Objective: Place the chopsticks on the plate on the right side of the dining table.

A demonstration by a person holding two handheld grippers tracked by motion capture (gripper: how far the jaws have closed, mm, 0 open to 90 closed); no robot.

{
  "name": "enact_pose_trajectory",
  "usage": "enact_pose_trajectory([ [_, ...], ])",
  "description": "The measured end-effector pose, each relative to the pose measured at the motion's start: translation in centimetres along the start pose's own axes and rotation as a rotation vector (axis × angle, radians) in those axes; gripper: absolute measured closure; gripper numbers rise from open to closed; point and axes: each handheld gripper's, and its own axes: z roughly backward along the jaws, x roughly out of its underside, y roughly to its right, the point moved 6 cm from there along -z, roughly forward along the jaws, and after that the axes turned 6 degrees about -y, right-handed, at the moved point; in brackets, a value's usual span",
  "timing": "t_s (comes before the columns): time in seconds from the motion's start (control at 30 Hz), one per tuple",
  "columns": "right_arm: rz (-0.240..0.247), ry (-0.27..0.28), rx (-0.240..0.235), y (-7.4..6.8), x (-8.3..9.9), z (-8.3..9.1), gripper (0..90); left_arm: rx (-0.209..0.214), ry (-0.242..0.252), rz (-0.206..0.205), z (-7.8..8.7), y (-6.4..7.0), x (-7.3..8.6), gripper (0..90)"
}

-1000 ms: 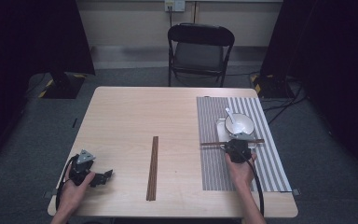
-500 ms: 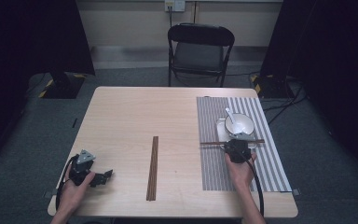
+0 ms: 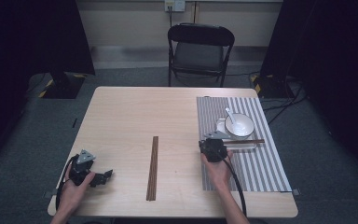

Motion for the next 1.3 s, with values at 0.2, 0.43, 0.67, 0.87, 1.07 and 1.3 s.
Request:
enact_pose_trajectory([
  [0.2,0.016,-0.025,-0.026,-2.2,-0.7,-2.0,78.2,0.000,0.000,0.000,0.0,0.0,0.0,0.1],
  [0.43,-0.012,-0.054,-0.014,-2.2,-0.2,-3.1,72.8,-0.002,0.000,-0.001,0.0,0.0,0.0,0.1],
  [0.67,-0.022,-0.057,0.004,-2.0,-0.1,-3.6,69.1,-0.001,0.000,-0.001,0.0,0.0,0.0,0.1],
  [0.87,-0.041,-0.061,0.027,-1.4,-0.1,-3.6,68.1,-0.001,0.000,-0.001,0.0,0.0,0.0,0.1],
  [1.07,-0.040,-0.058,0.034,-1.1,-0.2,-3.5,68.0,-0.002,0.000,-0.001,0.0,0.0,0.0,0.1],
  [1.3,-0.040,-0.060,0.036,-0.8,-0.1,-3.3,67.9,-0.002,0.000,-0.001,0.0,0.0,0.0,0.1],
])
